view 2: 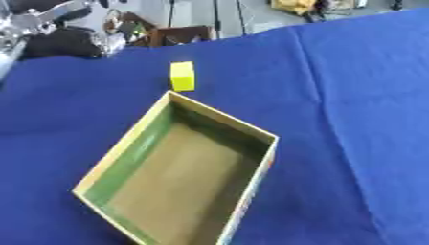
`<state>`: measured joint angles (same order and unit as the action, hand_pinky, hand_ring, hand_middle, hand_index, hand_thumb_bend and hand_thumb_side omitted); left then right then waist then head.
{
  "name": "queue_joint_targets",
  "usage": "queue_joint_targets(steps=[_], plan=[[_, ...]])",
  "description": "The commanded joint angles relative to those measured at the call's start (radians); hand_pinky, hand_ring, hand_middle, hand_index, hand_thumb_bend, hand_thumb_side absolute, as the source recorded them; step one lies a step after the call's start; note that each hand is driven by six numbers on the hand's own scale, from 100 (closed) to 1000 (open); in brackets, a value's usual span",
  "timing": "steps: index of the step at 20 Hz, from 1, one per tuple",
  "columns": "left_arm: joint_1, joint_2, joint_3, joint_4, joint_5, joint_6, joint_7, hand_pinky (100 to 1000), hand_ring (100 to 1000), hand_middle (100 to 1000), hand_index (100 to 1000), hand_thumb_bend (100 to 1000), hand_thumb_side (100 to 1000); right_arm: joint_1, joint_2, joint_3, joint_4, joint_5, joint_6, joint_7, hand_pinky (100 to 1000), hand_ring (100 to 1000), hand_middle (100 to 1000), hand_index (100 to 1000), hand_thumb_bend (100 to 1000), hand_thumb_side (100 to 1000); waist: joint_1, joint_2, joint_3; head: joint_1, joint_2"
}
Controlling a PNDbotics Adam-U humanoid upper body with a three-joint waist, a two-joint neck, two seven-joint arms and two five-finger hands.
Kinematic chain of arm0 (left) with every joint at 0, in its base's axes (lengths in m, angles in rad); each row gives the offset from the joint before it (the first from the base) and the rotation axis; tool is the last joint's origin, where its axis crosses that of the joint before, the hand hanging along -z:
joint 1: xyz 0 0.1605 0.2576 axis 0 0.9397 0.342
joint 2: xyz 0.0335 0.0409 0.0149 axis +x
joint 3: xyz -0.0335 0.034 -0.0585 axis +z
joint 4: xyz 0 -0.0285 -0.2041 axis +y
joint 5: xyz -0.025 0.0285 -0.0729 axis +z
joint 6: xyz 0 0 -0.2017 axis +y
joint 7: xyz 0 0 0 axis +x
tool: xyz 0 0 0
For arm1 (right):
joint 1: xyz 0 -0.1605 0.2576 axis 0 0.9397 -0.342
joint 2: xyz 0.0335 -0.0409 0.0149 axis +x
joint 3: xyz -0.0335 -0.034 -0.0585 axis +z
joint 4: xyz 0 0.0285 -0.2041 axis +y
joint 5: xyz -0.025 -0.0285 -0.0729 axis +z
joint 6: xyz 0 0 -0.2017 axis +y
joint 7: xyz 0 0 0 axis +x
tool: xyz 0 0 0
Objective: Pick up objects on the table and place them in the box.
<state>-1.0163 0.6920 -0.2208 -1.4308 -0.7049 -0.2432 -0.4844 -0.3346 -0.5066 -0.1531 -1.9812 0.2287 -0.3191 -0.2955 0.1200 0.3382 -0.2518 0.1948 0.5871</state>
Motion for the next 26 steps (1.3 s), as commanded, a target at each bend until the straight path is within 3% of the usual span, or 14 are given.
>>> queue_joint_targets(steps=[1,2,8,12,26], plan=[[-0.061,-0.011,0.009,0.093,-0.041,-0.037,-0.05,708,831,923,1000,331,864,-0.012,-0.03,-0.002,-0.019,-0.003,-0.002,0.007,699,678,775,903,119,854,0.0,-0.012,-0.01,0.021,-0.015],[-0.077,-0.02,0.012,0.119,-0.059,-0.046,-0.06,717,839,932,1000,384,853,-0.013,-0.03,-0.001,-0.019,-0.002,-0.002,0.009,699,678,775,903,122,853,0.003,-0.009,-0.016,0.026,-0.017],[-0.137,-0.064,0.039,0.248,-0.161,-0.079,-0.079,728,848,940,1000,493,843,-0.021,-0.028,0.001,-0.019,0.0,-0.003,0.014,700,677,774,903,133,857,0.015,0.011,-0.053,0.051,-0.024],[-0.146,-0.073,0.049,0.299,-0.222,-0.094,-0.065,734,849,936,1000,529,826,-0.022,-0.025,0.003,-0.019,0.003,0.0,0.017,701,676,774,903,143,855,0.021,0.023,-0.07,0.061,-0.032],[-0.143,-0.063,0.06,0.332,-0.331,-0.095,-0.025,708,824,892,984,393,711,-0.017,-0.017,0.004,-0.019,0.009,0.007,0.023,705,674,773,903,156,848,0.032,0.038,-0.088,0.081,-0.049]])
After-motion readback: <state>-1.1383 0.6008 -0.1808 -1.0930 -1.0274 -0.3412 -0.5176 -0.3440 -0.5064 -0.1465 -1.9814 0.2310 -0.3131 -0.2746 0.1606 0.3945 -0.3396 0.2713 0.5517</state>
